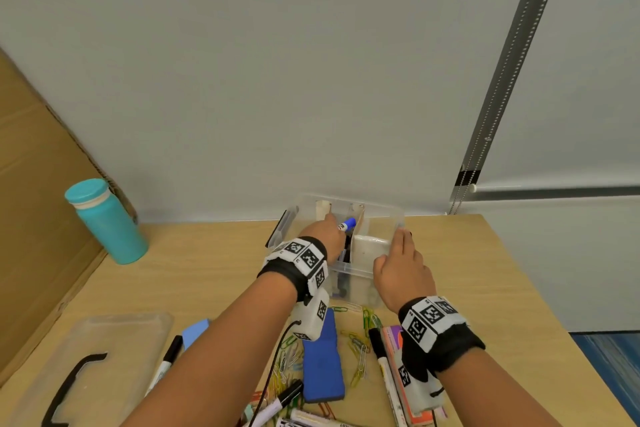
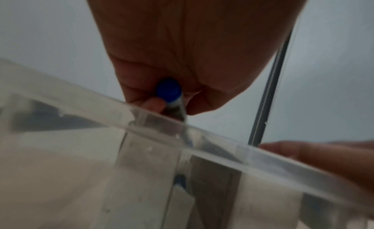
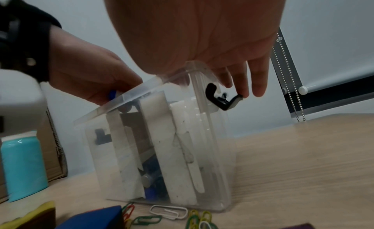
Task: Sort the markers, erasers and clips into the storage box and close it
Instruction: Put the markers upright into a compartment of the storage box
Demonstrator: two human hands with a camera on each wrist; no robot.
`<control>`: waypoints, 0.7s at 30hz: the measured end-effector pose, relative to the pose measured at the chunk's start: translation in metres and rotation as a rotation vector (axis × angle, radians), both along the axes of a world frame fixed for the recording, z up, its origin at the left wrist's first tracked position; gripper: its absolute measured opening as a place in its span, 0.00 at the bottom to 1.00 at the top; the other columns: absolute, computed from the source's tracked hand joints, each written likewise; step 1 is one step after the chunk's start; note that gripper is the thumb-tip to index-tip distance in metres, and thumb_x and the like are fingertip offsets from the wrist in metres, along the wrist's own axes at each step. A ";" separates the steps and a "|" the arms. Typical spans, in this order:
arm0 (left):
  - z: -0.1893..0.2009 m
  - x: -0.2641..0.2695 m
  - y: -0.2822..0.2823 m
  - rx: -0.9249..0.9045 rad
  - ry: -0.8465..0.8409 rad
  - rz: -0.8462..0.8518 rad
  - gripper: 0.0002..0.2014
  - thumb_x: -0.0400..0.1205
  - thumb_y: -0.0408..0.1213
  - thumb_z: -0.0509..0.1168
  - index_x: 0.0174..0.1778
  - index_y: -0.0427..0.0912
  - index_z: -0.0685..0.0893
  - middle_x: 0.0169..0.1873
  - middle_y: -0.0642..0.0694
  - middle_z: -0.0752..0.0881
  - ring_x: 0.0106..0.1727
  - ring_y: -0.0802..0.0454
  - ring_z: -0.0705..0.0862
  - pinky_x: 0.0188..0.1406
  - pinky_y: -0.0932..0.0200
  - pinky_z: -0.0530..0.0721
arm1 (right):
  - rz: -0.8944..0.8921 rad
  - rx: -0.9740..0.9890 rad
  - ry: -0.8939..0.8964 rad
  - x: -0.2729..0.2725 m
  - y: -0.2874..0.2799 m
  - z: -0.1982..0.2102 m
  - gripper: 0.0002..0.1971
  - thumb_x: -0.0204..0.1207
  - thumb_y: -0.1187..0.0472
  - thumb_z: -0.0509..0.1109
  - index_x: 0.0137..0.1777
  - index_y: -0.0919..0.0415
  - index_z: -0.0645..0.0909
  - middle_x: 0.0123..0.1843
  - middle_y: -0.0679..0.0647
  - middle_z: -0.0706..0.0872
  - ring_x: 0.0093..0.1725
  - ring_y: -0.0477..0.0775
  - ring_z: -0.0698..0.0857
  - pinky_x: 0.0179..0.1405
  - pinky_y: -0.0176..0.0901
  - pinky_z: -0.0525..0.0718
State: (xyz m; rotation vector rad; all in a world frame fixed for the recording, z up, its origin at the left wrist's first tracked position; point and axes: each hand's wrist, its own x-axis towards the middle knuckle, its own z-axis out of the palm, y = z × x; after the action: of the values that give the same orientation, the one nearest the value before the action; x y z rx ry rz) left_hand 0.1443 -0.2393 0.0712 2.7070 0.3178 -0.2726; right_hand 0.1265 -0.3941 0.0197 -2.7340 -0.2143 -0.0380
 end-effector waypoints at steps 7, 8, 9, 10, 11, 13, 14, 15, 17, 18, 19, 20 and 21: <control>-0.011 0.016 -0.019 0.182 0.235 -0.128 0.16 0.86 0.33 0.55 0.67 0.31 0.76 0.67 0.35 0.80 0.68 0.39 0.79 0.66 0.52 0.76 | 0.001 0.009 0.021 -0.001 0.001 0.003 0.33 0.82 0.53 0.49 0.84 0.63 0.43 0.86 0.59 0.49 0.78 0.62 0.65 0.72 0.57 0.72; -0.013 0.017 -0.020 0.202 0.258 -0.150 0.17 0.86 0.33 0.55 0.68 0.30 0.76 0.68 0.35 0.79 0.69 0.39 0.78 0.67 0.51 0.75 | 0.002 0.009 0.023 -0.001 0.001 0.004 0.33 0.82 0.53 0.49 0.84 0.63 0.43 0.86 0.59 0.49 0.79 0.62 0.65 0.72 0.57 0.72; -0.013 0.016 -0.019 0.211 0.266 -0.168 0.16 0.86 0.32 0.55 0.67 0.30 0.76 0.68 0.34 0.79 0.68 0.38 0.78 0.68 0.51 0.75 | 0.003 0.007 0.025 -0.001 0.001 0.004 0.33 0.82 0.53 0.49 0.84 0.63 0.43 0.86 0.59 0.49 0.79 0.62 0.65 0.72 0.57 0.72; -0.013 0.015 -0.018 0.210 0.258 -0.184 0.15 0.85 0.32 0.56 0.66 0.30 0.78 0.66 0.33 0.81 0.66 0.38 0.80 0.67 0.50 0.77 | 0.004 0.005 0.027 -0.001 0.001 0.004 0.33 0.82 0.53 0.49 0.84 0.63 0.43 0.86 0.59 0.49 0.78 0.62 0.65 0.72 0.57 0.72; -0.009 0.011 -0.017 0.203 0.236 -0.185 0.14 0.84 0.31 0.57 0.64 0.30 0.79 0.64 0.33 0.82 0.64 0.38 0.81 0.65 0.50 0.79 | 0.006 0.004 0.030 -0.001 0.000 0.004 0.33 0.82 0.53 0.49 0.84 0.63 0.43 0.86 0.59 0.49 0.78 0.62 0.65 0.72 0.57 0.72; -0.004 -0.001 -0.009 0.127 0.105 -0.160 0.15 0.84 0.31 0.56 0.65 0.34 0.78 0.61 0.35 0.84 0.61 0.39 0.83 0.63 0.48 0.81 | 0.010 0.006 0.028 -0.001 0.000 0.004 0.33 0.82 0.53 0.49 0.84 0.63 0.43 0.86 0.60 0.50 0.78 0.63 0.66 0.71 0.58 0.73; 0.000 -0.011 -0.004 0.047 0.002 -0.140 0.18 0.84 0.31 0.55 0.70 0.37 0.74 0.63 0.36 0.83 0.62 0.40 0.82 0.64 0.48 0.81 | 0.010 0.011 0.024 -0.001 0.000 0.003 0.33 0.83 0.54 0.49 0.84 0.64 0.43 0.85 0.60 0.50 0.78 0.63 0.66 0.71 0.58 0.73; 0.004 -0.025 0.000 -0.040 -0.104 -0.122 0.20 0.84 0.32 0.54 0.74 0.41 0.71 0.66 0.39 0.82 0.64 0.42 0.82 0.66 0.48 0.80 | 0.010 0.015 0.021 -0.001 0.000 0.002 0.33 0.83 0.54 0.49 0.84 0.64 0.43 0.85 0.60 0.50 0.78 0.63 0.65 0.71 0.58 0.73; 0.011 -0.056 0.009 -0.162 -0.309 -0.121 0.21 0.85 0.35 0.53 0.76 0.46 0.69 0.69 0.46 0.80 0.67 0.49 0.80 0.68 0.52 0.78 | 0.015 0.023 0.025 0.000 0.000 0.002 0.33 0.83 0.54 0.49 0.84 0.64 0.43 0.85 0.60 0.51 0.78 0.63 0.66 0.71 0.59 0.72; 0.012 -0.073 0.014 -0.171 -0.389 -0.131 0.19 0.85 0.36 0.53 0.74 0.46 0.71 0.68 0.49 0.80 0.66 0.52 0.80 0.67 0.55 0.78 | 0.017 0.028 0.032 0.001 0.000 0.002 0.32 0.83 0.54 0.49 0.84 0.64 0.44 0.85 0.60 0.51 0.78 0.63 0.66 0.71 0.59 0.72; 0.011 -0.088 0.020 -0.155 -0.441 -0.138 0.17 0.85 0.37 0.54 0.71 0.46 0.73 0.64 0.51 0.80 0.62 0.55 0.80 0.63 0.58 0.79 | 0.017 0.035 0.042 0.001 0.000 0.002 0.32 0.83 0.54 0.49 0.84 0.63 0.44 0.85 0.60 0.51 0.77 0.64 0.65 0.72 0.60 0.72; 0.008 -0.104 0.025 -0.127 -0.464 -0.142 0.15 0.85 0.38 0.55 0.68 0.47 0.76 0.61 0.52 0.81 0.59 0.56 0.80 0.60 0.59 0.80 | 0.018 0.047 0.056 0.002 -0.001 0.002 0.32 0.83 0.53 0.49 0.84 0.63 0.44 0.85 0.60 0.50 0.78 0.65 0.65 0.72 0.60 0.71; 0.003 -0.118 0.031 -0.087 -0.451 -0.144 0.13 0.85 0.40 0.56 0.64 0.48 0.78 0.57 0.53 0.81 0.55 0.57 0.80 0.56 0.59 0.81 | 0.024 0.071 0.065 0.002 -0.002 0.003 0.32 0.84 0.52 0.50 0.84 0.63 0.45 0.85 0.60 0.50 0.78 0.66 0.63 0.74 0.60 0.69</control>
State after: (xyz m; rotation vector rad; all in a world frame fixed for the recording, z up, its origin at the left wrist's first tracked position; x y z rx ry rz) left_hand 0.0268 -0.2081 0.0745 2.6124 -0.0207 0.2780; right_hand 0.1281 -0.3964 0.0223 -2.6565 -0.2228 0.0495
